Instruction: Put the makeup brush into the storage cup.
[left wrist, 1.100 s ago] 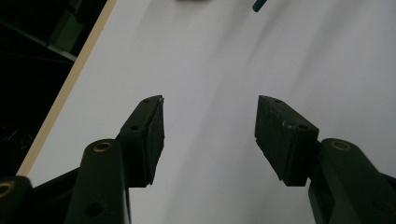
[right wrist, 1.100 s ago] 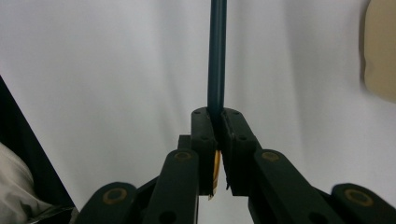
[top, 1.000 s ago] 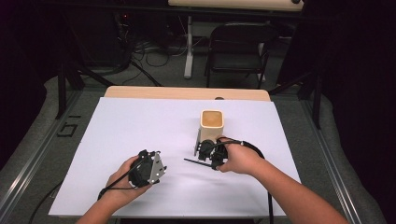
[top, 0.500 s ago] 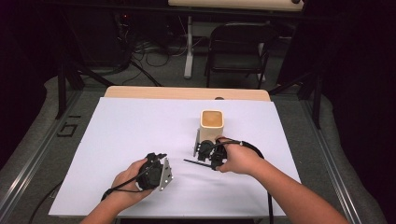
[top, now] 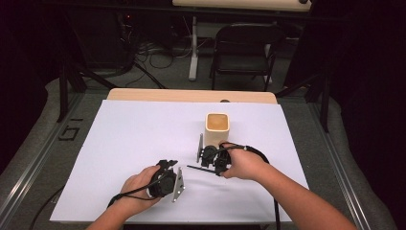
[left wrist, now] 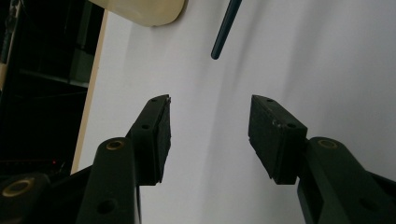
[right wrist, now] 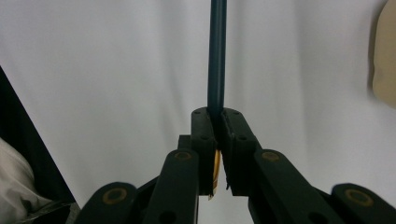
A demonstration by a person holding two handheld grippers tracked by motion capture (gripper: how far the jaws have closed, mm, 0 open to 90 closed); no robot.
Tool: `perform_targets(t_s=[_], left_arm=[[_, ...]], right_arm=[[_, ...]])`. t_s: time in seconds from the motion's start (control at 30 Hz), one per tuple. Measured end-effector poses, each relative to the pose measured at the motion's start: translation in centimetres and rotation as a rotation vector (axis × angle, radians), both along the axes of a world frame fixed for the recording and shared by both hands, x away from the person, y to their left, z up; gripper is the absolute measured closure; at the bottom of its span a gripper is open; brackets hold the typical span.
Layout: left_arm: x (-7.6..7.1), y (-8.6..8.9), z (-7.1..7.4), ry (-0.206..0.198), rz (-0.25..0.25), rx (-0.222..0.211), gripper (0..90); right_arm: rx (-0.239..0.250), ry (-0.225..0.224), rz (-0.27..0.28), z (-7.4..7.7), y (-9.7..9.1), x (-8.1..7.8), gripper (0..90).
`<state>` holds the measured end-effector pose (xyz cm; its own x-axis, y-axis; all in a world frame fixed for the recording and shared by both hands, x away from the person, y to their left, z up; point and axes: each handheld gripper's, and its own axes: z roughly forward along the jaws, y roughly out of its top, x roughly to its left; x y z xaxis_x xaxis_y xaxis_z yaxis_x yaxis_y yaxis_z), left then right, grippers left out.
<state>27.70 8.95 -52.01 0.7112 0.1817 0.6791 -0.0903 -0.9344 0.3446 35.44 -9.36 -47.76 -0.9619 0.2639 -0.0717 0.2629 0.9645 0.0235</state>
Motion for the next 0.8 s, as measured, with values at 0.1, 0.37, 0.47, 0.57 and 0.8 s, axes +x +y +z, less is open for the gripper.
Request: perform_targets(t_s=[0.1,0.37,0.47,0.57,0.8], left_arm=[[-0.1,-0.2,-0.1,-0.009,-0.005,0.012,49.4],[-0.3,-0.6,-0.2,-0.032,-0.026,0.054,50.1],[-0.3,-0.7,-0.2,-0.041,-0.032,0.071,50.2],[-0.4,-0.9,-0.3,-0.048,-0.035,0.076,50.3],[-0.5,-1.2,-0.3,-0.066,-0.047,0.082,50.6]], right_arm=[[0.002,0.000,0.006,0.0,0.1,-0.1,84.2],[-0.003,0.009,0.015,-0.1,0.6,-0.4,84.2],[-0.004,0.007,0.021,-0.2,0.7,-0.4,84.2],[-0.001,0.010,0.023,-0.2,0.8,-0.5,84.2],[-0.002,0.009,0.030,-0.2,1.0,-0.5,84.2]])
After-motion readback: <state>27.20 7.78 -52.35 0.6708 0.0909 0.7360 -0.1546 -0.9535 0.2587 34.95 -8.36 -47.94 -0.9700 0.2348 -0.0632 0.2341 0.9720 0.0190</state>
